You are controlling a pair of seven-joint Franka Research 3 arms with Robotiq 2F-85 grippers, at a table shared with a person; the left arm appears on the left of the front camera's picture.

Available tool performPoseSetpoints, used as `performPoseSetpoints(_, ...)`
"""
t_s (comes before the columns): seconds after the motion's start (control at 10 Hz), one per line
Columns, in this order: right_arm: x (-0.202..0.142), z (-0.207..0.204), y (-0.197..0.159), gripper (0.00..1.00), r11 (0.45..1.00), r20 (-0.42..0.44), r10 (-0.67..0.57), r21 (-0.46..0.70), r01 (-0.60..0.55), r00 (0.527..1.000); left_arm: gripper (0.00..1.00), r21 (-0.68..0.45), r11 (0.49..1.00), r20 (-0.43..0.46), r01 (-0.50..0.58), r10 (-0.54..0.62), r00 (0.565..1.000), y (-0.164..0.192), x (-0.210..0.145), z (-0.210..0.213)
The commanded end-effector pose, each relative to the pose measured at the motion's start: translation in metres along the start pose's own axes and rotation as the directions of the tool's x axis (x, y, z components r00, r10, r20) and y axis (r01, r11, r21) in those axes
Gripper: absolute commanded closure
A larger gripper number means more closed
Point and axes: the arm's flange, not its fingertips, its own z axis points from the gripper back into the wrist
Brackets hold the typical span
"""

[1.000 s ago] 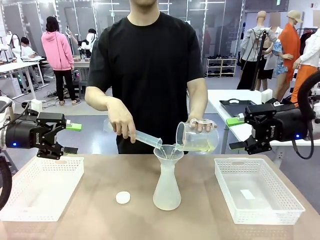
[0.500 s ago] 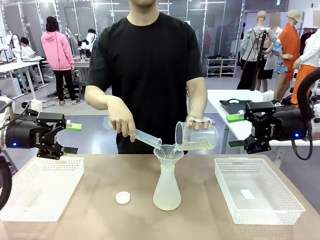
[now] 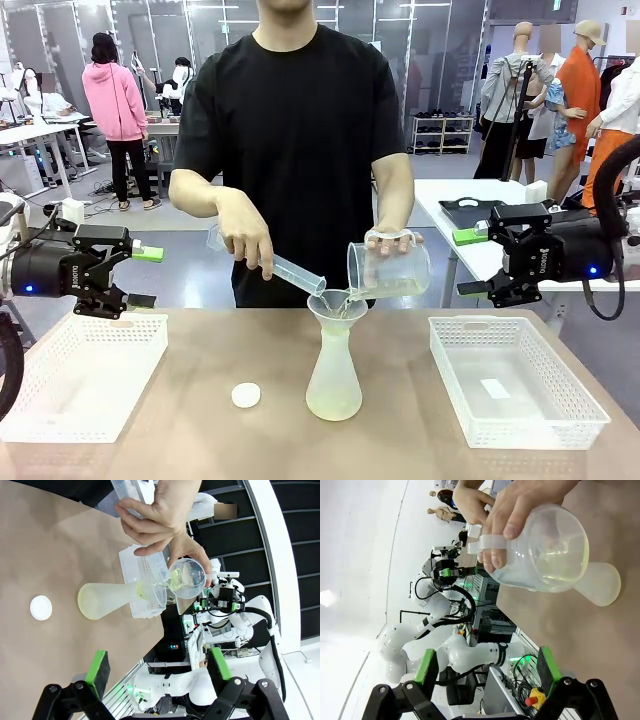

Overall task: Prepare the solutions needed for the experiment.
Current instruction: Once the solution is in the Big flask , pick up the Plastic Funnel and place it back into the right Organizing basket.

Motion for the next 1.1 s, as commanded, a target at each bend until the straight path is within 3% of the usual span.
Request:
performPoseSetpoints(0.0,0.0002,0.0000,0.0002,0.00,1.000,-0.002,0.012,0.004,-0.012,1.000,0.00,-0.027,1.000,0.008,-0.014,0.014,1.000,-0.0033,0.0001,-0.0018)
performPoseSetpoints(1.0,0.0002,0.0000,0.0002,0.00,1.000,-0.002,0.012,0.004,-0.012,1.000,0.00,-0.027,1.000,0.008,-0.014,0.014,1.000,-0.0033,0.0001,-0.0018)
